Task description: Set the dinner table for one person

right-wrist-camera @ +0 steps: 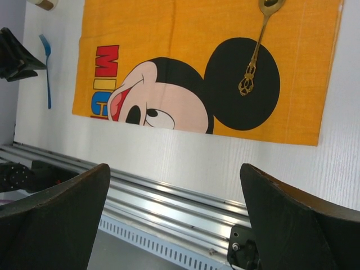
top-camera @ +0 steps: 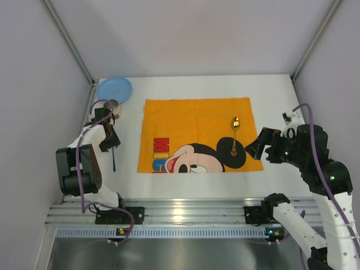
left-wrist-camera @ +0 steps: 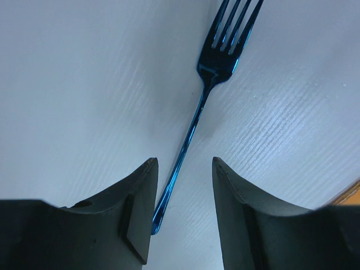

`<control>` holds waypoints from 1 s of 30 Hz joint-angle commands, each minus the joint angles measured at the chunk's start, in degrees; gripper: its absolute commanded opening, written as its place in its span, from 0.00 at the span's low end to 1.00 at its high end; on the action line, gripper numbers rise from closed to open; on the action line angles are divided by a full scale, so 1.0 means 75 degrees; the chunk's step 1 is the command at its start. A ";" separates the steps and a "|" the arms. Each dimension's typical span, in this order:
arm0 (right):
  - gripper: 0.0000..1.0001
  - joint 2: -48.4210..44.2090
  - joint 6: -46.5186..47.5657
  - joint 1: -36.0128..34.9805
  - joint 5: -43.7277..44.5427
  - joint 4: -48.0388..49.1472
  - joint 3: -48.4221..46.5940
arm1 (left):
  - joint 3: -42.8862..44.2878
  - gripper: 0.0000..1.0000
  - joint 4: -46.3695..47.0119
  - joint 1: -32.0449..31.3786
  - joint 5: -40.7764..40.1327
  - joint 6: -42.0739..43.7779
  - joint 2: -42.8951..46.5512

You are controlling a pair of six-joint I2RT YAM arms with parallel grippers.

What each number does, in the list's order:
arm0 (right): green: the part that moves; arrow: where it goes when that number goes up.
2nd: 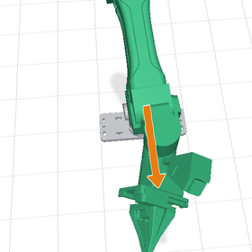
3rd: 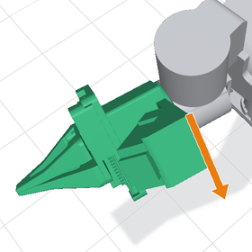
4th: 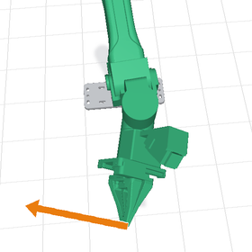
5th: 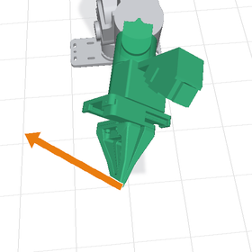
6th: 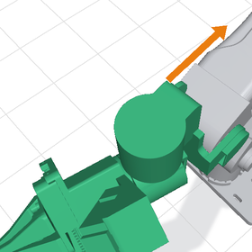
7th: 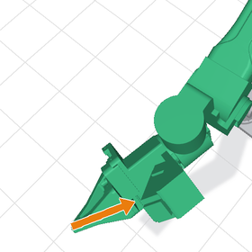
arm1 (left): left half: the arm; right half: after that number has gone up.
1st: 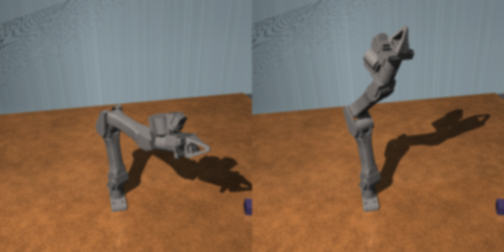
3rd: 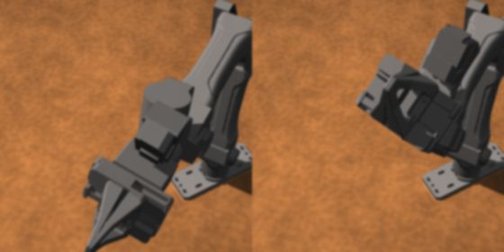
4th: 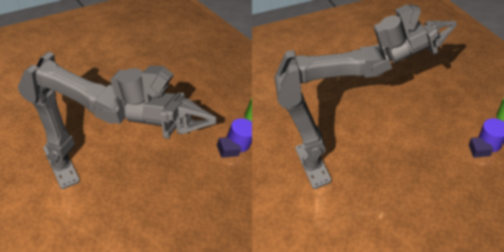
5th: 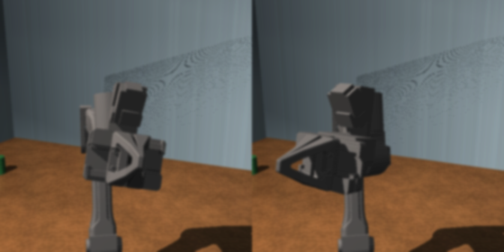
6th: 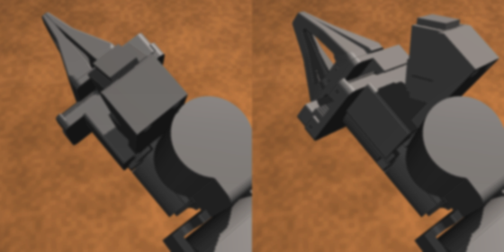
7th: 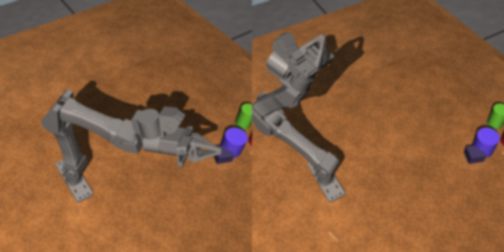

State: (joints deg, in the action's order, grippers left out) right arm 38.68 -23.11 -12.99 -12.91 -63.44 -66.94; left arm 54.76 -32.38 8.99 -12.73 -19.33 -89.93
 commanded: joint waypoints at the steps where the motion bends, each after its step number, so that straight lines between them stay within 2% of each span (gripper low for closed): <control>1: 1.00 -0.0047 -0.0152 -0.0095 -0.0002 0.0431 -0.0005 | 0.0257 0.48 0.0344 0.0183 0.0150 0.0234 -0.0266; 10: 1.00 0.0211 0.0011 -0.0084 0.0022 0.0431 -0.0134 | -0.0141 0.45 0.1246 0.0336 0.0607 0.0234 -0.0806; 14: 1.00 0.0257 0.0023 -0.0095 0.0010 0.0396 -0.0145 | -0.0165 0.32 0.1516 0.0406 0.0631 0.0316 -0.1052; 15: 1.00 0.0292 0.0023 -0.0084 -0.0002 0.0373 -0.0157 | -0.0153 0.26 0.1540 0.0429 0.0666 0.0316 -0.1203; 18: 1.00 0.0363 0.0058 -0.0084 -0.0025 0.0314 -0.0239 | -0.0130 0.15 0.1598 0.0488 0.0818 0.0328 -0.1438; 21: 1.00 0.0444 0.0129 -0.0084 -0.0002 0.0232 -0.0356 | -0.0293 0.08 0.1739 0.0488 0.0900 0.0281 -0.1521; 23: 1.00 0.0480 0.0187 -0.0084 0.0010 0.0197 -0.0450 | -0.0352 0.00 0.1810 0.0488 0.1168 0.0188 -0.1556; 26: 1.00 0.0480 0.0199 -0.0084 -0.0002 0.0174 -0.0509 | -0.0422 0.00 0.1798 0.0488 0.1474 0.0012 -0.1416; 30: 1.00 0.0352 0.0176 -0.0095 -0.0014 0.0185 -0.0485 | -0.0575 0.00 0.1705 0.0488 0.1999 -0.0036 -0.0517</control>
State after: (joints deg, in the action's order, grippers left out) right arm 42.24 -22.50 -12.99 -12.95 -62.94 -68.42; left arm 53.54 -17.15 12.62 -4.03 -18.31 -95.64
